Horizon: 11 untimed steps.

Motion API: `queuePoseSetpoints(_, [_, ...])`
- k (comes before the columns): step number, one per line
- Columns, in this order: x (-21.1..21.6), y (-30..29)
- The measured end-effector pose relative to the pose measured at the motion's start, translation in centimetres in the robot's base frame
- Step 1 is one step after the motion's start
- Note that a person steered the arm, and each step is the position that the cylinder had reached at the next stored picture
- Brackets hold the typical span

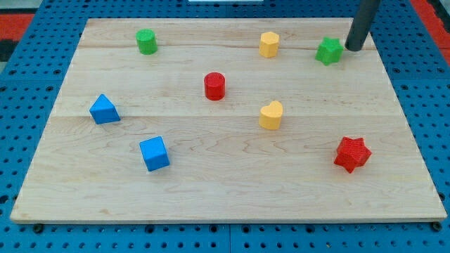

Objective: Push the green star close to yellow hexagon

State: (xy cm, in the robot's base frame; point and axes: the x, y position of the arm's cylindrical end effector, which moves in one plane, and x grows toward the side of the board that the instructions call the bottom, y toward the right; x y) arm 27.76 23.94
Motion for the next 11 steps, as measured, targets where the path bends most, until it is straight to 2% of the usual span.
queuePoseSetpoints(1, [0.5, -3.7])
queuePoseSetpoints(2, [4.0, -7.1])
queuePoseSetpoints(3, [5.4, -6.1])
queuePoseSetpoints(4, [10.0, -6.0])
queuePoseSetpoints(5, [10.8, -5.0])
queuePoseSetpoints(7, [15.1, -10.7])
queuePoseSetpoints(10, [13.2, -17.0])
queuePoseSetpoints(11, [14.8, -19.9])
